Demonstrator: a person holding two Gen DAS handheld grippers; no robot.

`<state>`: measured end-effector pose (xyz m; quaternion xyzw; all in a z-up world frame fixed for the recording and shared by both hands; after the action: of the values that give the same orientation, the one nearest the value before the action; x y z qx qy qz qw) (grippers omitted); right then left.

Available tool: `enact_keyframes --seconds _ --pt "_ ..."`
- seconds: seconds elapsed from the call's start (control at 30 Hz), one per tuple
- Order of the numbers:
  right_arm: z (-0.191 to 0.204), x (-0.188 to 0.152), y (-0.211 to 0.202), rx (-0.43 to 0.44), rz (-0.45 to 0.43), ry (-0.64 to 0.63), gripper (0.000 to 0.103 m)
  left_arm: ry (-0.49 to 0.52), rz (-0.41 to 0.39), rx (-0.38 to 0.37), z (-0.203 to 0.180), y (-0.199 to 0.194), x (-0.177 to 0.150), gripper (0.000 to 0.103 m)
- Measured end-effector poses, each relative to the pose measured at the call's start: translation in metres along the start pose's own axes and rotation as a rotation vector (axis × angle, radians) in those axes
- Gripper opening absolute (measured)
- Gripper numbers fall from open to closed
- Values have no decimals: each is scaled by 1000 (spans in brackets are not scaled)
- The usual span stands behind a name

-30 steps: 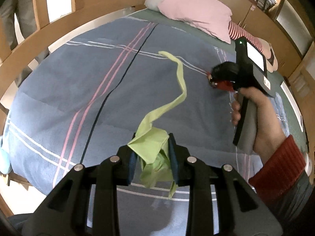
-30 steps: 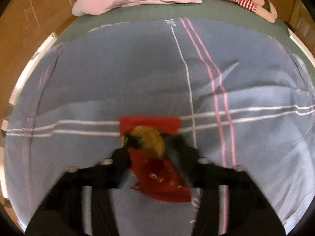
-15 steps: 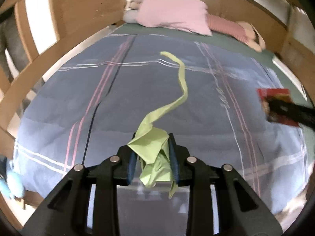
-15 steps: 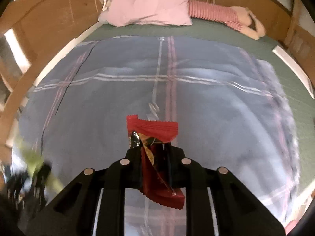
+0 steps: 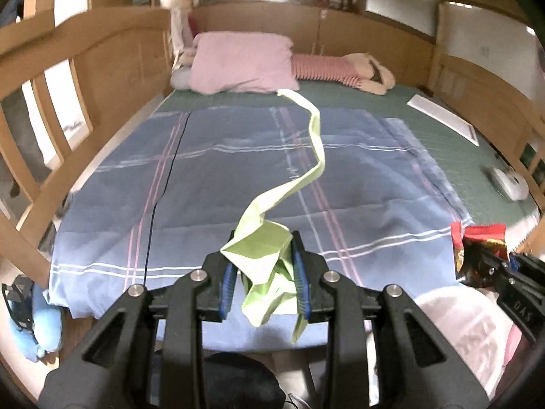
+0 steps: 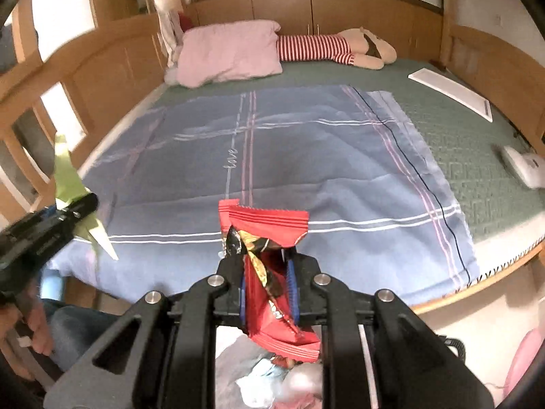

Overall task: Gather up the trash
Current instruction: 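Carry the green paper and red wrapper over the white bin and open both grippers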

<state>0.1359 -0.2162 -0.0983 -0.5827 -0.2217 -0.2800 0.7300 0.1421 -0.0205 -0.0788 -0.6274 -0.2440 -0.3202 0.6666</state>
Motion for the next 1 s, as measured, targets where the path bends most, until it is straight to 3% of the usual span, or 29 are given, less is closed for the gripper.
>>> enact_keyframes --seconds 0.27,0.4,0.6,0.67,0.73,0.77,0.87,1.0 --pt "-25 -31 -56 -6 -29 10 19 89 -2 -59 -40 -33 -27 30" --pt "-40 -44 -67 -32 -16 43 19 140 21 -97 -61 -38 -41 30" --pt "-56 -56 -80 -40 -8 87 19 212 -7 -121 -91 -52 -42 30" --pt "-61 -65 -75 -36 37 94 21 225 -5 -132 -98 -53 -44 30" --pt "-67 -70 -75 -37 72 107 33 233 8 -147 -104 -51 -47 30" --pt "-69 -71 -76 -41 75 115 43 236 15 -157 -106 -50 -49 30" --pt "-83 -63 -93 -83 -3 162 60 247 38 -184 -114 -45 -54 30" --pt "-102 -50 -126 -134 -135 239 63 267 65 -242 -124 -43 -62 31"
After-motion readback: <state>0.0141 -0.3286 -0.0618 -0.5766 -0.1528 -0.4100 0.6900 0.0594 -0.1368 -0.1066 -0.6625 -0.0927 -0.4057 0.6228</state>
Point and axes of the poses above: each gripper's, at about its wrist camera, not at the fingertips, and y roughly the way its jaws point, z to its left, x to its top, the point moved 6 cm from there along y, roughly the way its jaws point, and after that the axes turned 8 degrees about y, right-handed, at the moved point
